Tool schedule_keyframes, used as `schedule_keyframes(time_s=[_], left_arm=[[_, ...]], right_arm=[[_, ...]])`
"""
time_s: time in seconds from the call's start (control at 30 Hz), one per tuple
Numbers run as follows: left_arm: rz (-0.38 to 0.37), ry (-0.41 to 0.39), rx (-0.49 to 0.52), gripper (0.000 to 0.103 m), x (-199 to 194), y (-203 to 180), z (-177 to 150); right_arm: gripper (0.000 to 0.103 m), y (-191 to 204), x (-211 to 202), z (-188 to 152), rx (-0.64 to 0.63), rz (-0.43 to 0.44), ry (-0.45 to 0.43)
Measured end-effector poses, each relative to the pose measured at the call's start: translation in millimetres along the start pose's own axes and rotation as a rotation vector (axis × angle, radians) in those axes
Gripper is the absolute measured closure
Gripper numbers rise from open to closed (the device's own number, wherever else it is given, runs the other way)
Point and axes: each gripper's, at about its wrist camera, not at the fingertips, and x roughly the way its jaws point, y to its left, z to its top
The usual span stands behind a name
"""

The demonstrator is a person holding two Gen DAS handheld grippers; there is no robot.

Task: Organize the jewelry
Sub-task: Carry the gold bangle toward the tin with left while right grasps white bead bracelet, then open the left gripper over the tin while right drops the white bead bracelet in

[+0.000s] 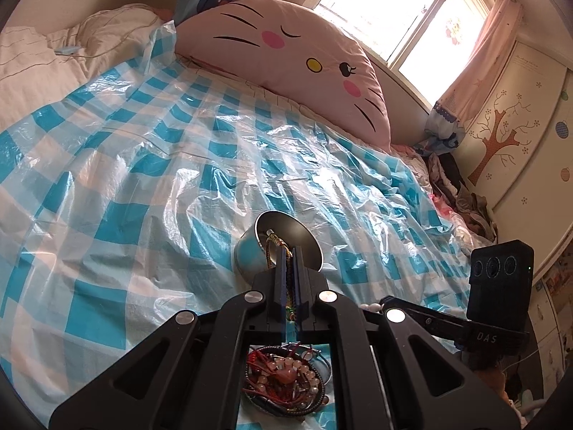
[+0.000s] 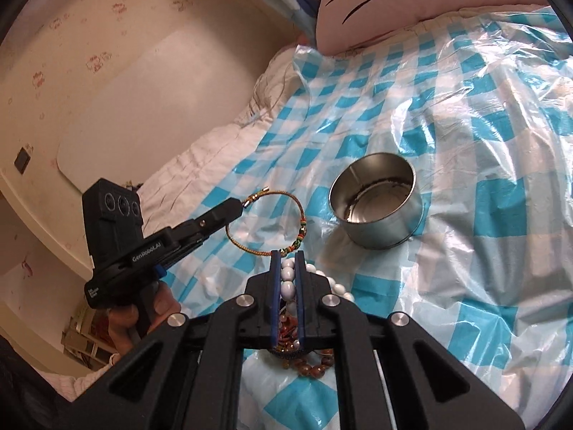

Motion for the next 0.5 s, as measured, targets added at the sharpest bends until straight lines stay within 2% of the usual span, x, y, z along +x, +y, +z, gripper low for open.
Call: schedule_keyframes(time_s=[0.17,0.33,0.4,0.5], left_arm=[[-0.068,0.008,0.022,0.100,10,-23,17],[-0.086,0.029,0.021,0.100,33,-30,27],[-0.092,0.070,0.012,0.100,51,-27,29],[0.002,0.171,0.014,0.099,91,-18,31]], right_arm=[[0.095,-8,-23,18,0.047,-0.026,-0.118],[0.095,-15,-28,35,0.076,-0.037,-0.191],[0.095,-20,-25,41,0.090,-0.032,-0.209],[0.095,-26,-9,50,0.119,-0.019,-0.219]])
